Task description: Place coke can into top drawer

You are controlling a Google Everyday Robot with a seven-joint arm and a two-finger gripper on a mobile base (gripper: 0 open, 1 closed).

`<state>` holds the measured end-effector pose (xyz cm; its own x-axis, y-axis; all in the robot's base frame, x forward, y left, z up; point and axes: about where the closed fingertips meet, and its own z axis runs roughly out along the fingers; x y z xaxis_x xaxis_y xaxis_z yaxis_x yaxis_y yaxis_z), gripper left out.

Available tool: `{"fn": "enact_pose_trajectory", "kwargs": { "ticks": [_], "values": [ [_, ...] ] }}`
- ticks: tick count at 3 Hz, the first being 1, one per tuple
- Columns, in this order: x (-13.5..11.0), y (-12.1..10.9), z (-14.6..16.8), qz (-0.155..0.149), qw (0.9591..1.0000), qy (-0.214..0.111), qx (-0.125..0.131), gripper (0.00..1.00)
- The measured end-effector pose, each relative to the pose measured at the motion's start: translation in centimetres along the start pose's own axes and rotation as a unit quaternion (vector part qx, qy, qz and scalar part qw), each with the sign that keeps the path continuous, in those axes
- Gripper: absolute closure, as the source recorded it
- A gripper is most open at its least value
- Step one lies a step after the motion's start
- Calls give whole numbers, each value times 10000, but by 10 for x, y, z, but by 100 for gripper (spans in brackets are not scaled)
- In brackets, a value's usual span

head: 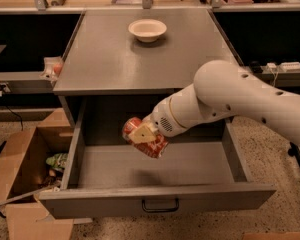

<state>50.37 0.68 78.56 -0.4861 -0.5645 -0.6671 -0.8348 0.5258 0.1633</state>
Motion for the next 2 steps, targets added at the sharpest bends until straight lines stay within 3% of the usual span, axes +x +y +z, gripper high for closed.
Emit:
{"fn": "enact_pose_trajectory", "kwargs": {
  "ticks": [2],
  "values": [
    [46, -45, 45, 431, 9990, 96, 39, 100]
  ]
}}
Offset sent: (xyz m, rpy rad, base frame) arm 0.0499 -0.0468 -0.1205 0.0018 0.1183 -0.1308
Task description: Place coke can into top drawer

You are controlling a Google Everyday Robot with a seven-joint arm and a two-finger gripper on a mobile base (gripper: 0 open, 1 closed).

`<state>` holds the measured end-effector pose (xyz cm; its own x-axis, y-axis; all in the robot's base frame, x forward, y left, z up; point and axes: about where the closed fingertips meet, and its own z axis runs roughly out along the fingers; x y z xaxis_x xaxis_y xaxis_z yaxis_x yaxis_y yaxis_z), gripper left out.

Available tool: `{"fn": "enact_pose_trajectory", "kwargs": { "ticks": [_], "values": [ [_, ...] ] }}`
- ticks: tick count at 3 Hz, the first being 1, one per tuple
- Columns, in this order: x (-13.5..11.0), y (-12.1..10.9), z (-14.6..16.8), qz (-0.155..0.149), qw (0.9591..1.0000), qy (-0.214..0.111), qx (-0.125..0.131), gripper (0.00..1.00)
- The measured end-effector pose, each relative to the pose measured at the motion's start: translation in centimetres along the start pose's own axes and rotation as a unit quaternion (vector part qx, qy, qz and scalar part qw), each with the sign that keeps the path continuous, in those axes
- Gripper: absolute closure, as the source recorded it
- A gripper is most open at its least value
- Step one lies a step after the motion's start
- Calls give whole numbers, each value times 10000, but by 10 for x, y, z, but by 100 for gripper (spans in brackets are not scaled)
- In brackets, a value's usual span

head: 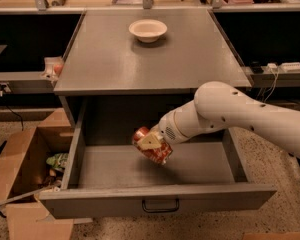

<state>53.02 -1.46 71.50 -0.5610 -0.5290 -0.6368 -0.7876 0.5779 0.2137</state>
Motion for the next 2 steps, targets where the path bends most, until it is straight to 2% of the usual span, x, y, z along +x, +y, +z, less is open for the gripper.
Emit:
{"fn": "enact_pose_trajectory", "kwargs": {
  "ticks": [1, 2],
  "values": [
    [19, -20, 15, 247, 9997, 57, 31, 100],
    [30, -33, 25, 469, 9987, 67, 185, 100]
  ]
}}
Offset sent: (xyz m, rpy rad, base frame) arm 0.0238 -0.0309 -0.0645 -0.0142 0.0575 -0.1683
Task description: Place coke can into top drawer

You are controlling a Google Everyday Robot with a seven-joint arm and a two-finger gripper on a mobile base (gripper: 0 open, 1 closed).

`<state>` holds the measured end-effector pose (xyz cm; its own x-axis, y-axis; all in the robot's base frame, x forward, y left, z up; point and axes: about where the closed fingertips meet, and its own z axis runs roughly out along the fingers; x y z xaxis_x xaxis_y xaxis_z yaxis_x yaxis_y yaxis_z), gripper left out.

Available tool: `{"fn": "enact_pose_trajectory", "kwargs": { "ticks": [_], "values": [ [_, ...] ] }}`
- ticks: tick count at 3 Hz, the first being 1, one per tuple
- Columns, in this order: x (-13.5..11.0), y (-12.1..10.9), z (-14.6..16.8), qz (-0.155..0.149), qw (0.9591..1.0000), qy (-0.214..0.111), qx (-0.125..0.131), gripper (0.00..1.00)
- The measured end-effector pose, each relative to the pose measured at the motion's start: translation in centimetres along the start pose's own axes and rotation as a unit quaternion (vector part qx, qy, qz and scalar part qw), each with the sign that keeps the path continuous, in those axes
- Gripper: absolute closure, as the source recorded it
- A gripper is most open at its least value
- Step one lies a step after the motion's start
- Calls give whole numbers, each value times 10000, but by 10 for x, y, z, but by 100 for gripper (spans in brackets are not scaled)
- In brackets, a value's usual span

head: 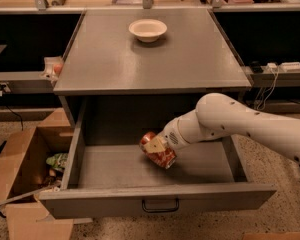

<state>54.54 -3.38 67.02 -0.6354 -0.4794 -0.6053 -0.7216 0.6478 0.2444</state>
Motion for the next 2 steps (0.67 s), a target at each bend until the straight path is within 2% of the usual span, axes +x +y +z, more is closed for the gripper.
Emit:
{"fn": "enact_pose_trajectory", "kwargs": {
  "ticks": [1, 2],
  "values": [
    [5, -7, 8, 143, 9999, 20, 88, 100],
    [8, -14, 16, 312, 9994, 25, 118, 76]
  ]
}}
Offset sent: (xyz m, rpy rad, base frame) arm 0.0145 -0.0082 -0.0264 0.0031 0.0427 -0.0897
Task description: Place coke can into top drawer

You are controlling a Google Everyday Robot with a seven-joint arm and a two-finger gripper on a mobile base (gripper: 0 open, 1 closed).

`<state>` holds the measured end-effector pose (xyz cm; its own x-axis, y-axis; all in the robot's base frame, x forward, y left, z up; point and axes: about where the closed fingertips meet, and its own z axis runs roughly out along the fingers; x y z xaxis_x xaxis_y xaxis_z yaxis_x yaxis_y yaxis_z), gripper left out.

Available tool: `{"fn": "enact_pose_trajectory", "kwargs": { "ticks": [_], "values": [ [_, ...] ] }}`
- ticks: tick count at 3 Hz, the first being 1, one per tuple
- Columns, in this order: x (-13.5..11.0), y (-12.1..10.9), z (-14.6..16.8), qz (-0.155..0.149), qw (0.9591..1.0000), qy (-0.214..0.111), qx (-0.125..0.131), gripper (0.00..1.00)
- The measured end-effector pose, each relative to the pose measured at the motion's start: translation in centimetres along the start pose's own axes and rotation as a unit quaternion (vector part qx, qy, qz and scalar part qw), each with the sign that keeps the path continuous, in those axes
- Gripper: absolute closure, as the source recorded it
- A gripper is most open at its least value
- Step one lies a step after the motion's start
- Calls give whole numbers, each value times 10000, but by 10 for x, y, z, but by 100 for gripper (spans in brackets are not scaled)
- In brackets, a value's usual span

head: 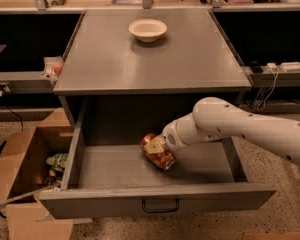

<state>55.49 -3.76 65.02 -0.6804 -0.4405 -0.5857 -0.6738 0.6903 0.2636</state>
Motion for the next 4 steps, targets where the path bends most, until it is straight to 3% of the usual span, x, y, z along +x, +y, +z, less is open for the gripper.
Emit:
{"fn": "enact_pose_trajectory", "kwargs": {
  "ticks": [3, 4],
  "values": [
    [-3, -2, -2, 60, 9999, -112, 1, 6],
    [-17, 3, -25, -34, 9991, -415, 12, 0]
  ]
}}
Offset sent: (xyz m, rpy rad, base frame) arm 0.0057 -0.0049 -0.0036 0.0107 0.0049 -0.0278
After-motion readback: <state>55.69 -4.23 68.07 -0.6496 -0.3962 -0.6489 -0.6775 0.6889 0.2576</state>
